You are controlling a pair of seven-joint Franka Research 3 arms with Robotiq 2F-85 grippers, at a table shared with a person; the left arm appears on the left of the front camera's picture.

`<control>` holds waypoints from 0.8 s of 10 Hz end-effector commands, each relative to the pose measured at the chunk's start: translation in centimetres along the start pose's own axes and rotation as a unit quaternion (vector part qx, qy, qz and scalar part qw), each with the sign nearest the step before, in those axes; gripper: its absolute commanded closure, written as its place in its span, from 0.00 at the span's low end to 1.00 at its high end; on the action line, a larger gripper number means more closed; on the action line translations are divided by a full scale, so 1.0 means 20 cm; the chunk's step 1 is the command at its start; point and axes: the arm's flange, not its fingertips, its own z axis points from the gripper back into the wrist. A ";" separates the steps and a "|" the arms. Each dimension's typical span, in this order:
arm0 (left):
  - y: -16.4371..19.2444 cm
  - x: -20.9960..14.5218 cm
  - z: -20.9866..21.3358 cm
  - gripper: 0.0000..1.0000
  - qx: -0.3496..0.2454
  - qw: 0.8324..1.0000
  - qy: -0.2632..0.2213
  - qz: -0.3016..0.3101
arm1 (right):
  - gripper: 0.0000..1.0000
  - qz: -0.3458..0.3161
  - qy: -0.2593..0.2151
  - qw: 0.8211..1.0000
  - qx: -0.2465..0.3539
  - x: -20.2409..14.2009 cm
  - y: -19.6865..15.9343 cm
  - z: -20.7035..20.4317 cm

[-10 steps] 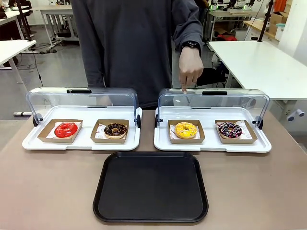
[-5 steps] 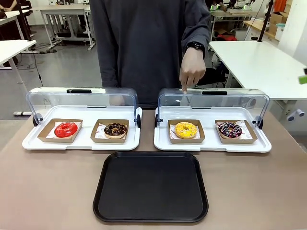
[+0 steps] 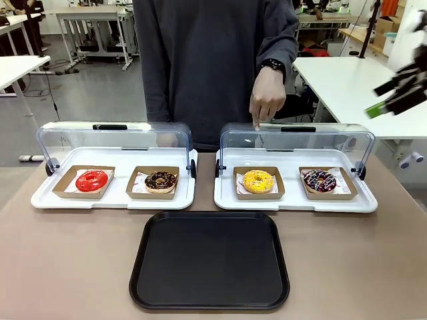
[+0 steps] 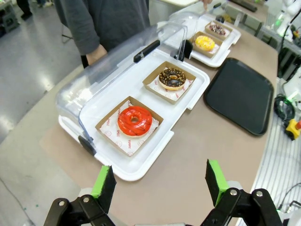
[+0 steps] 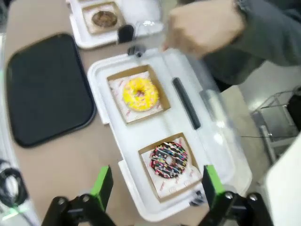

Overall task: Move the third donut from the left to the tray.
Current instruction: Pick up the Paper togo box containing the Donut indicated by the person and place it on the Handle tray.

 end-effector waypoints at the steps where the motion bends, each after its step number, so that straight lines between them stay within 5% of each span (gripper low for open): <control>1: -0.01 0.01 0.01 0.00 -0.002 1.000 -0.005 -0.002 | 0.00 0.047 0.063 0.997 -0.024 0.05 0.16 -0.16; 6: -0.01 0.01 0.01 0.00 -0.002 1.000 -0.005 -0.002 | 0.00 0.112 0.107 0.988 0.000 0.15 0.35 -0.52; 8: -0.01 0.01 0.01 0.00 -0.002 1.000 -0.005 -0.002 | 0.00 0.120 0.107 0.987 -0.007 0.10 0.36 -0.43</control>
